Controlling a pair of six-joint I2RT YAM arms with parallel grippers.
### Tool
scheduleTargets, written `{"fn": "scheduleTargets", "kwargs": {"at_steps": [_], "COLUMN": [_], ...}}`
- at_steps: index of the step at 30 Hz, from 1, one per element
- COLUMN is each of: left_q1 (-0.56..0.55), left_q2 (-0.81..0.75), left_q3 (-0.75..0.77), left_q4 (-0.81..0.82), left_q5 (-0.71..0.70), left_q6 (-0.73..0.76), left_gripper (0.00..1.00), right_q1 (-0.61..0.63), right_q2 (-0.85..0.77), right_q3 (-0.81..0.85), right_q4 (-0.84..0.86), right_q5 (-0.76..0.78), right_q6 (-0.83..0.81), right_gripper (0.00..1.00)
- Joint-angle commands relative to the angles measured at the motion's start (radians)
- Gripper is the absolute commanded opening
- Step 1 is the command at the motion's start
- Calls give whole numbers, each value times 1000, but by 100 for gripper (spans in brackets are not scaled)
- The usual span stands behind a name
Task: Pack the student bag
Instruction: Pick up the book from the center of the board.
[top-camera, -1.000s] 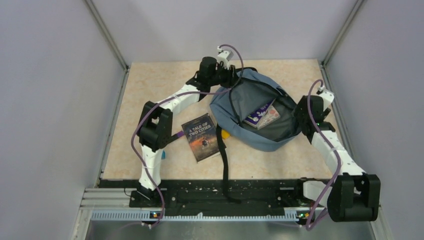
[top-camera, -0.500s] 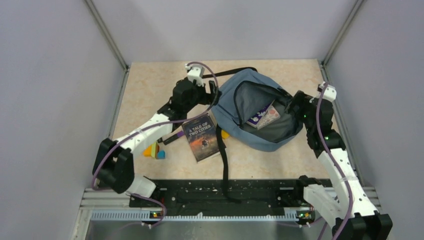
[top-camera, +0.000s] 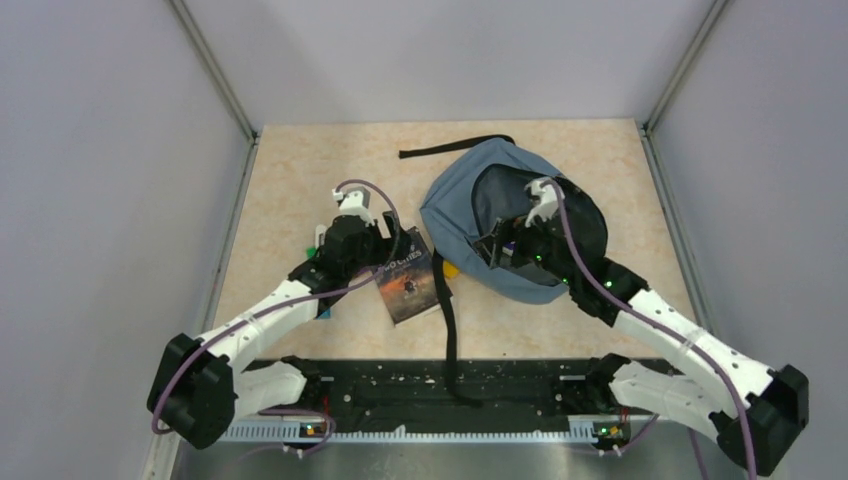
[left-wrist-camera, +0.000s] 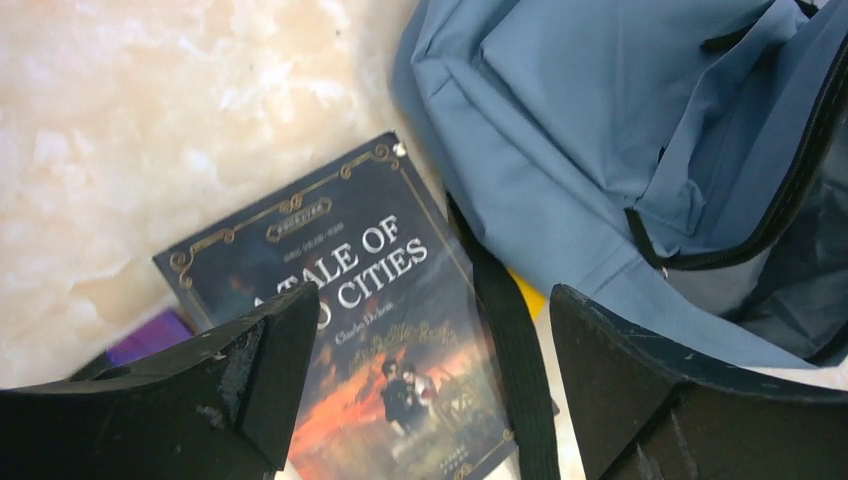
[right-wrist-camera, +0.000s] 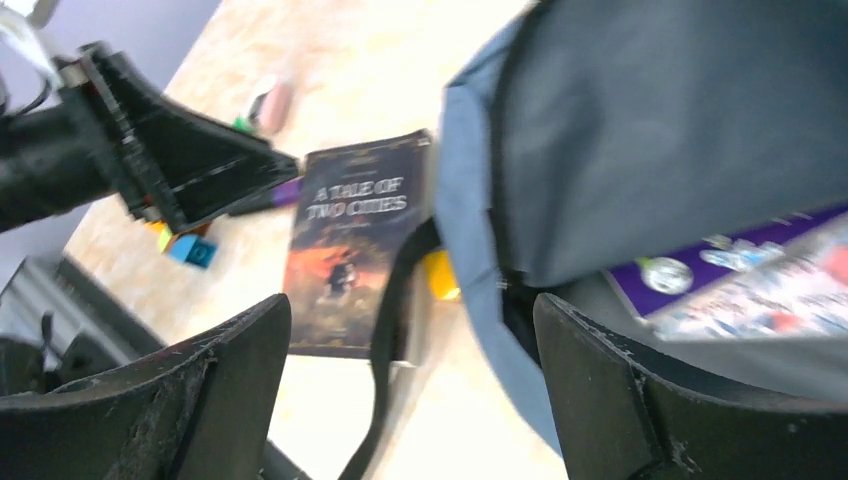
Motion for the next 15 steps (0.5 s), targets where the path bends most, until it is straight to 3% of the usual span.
{"fn": "scheduleTargets", "kwargs": {"at_steps": [1, 7, 15], "left_q1": [-5, -3, -3], "left_q2": [-91, -122, -168], "left_q3": [-70, -121, -174], "left_q4": [-10, -29, -83], "left_q5": [-21, -39, -129], "left_q6": [-100, -154, -193], "left_gripper": [90, 91, 92], "right_q1": [167, 326, 337], "right_q2": [107, 376, 643], "right_q3": [36, 112, 182], "right_q4": [136, 207, 264], "right_q5": [-21, 5, -44], "right_q6": [-21, -17, 35], "right_gripper": [88, 82, 76]}}
